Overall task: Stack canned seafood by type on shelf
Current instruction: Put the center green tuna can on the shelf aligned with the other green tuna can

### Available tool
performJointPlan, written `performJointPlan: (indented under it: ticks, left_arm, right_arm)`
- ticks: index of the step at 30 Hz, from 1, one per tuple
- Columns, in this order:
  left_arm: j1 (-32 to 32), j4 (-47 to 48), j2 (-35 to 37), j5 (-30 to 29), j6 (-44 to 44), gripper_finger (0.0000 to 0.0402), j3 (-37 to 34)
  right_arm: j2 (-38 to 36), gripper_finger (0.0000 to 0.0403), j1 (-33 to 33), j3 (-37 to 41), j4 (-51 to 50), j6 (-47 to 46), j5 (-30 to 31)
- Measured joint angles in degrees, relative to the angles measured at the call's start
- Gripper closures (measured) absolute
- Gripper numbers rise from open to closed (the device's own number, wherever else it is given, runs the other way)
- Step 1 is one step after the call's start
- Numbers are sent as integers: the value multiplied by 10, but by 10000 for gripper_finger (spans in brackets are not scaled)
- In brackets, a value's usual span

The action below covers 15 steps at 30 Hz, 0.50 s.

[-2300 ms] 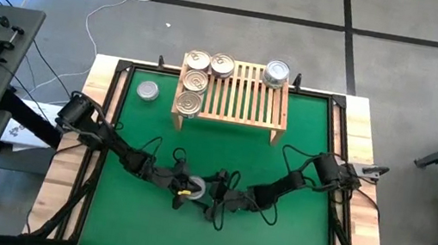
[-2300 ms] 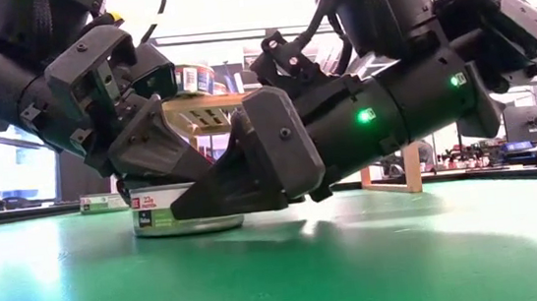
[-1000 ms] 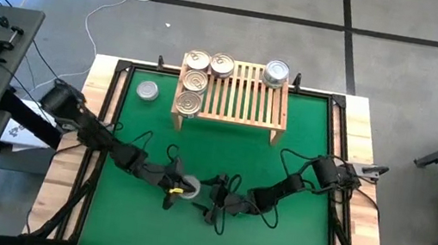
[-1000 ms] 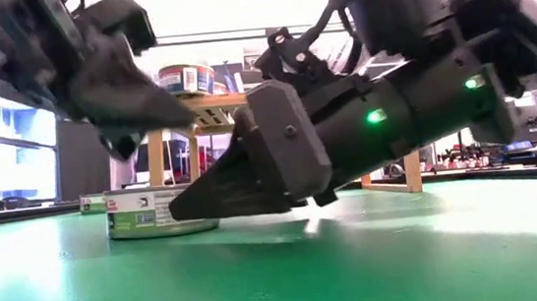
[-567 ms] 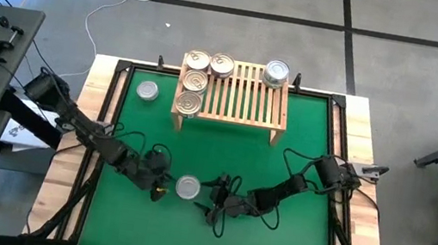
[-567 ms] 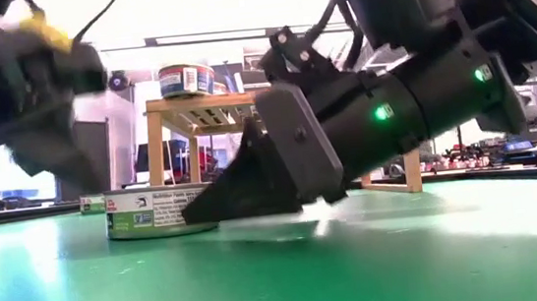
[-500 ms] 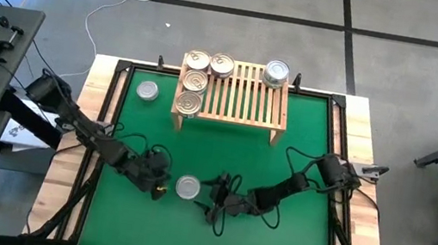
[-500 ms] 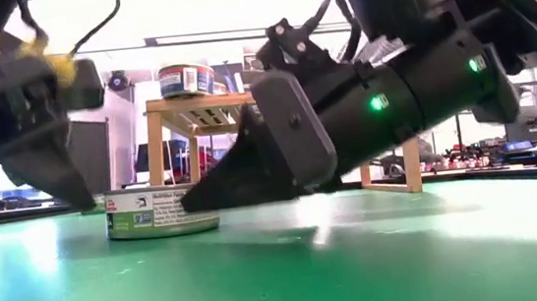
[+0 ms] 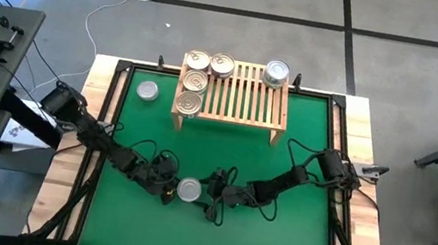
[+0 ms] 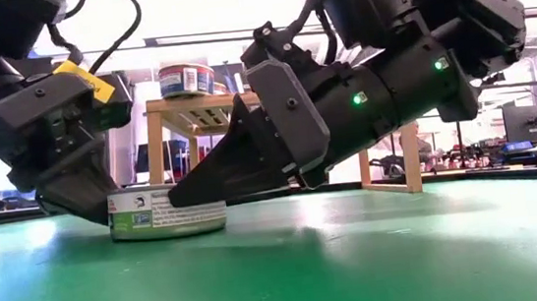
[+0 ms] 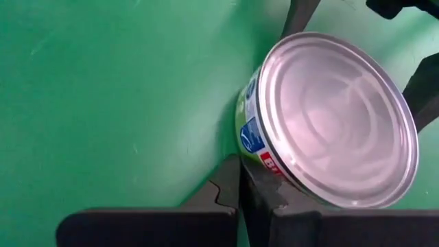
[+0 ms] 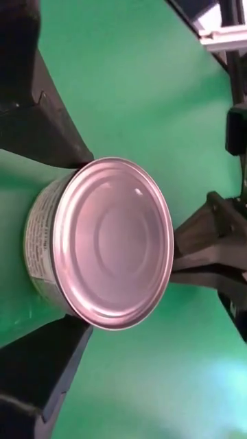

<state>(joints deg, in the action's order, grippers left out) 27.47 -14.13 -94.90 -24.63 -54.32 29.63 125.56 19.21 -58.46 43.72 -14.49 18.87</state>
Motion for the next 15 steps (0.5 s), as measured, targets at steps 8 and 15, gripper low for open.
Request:
performJointPlan:
  ticks: [8,15]
  left_arm:
    - [-2,-17,-2,0,0,401,1]
    - [-12,-34,-4,1,11,401,1]
  right_arm:
    - [0,19,-2,0,7,50,-18]
    - [0,16,-12,-1,17,83,-60]
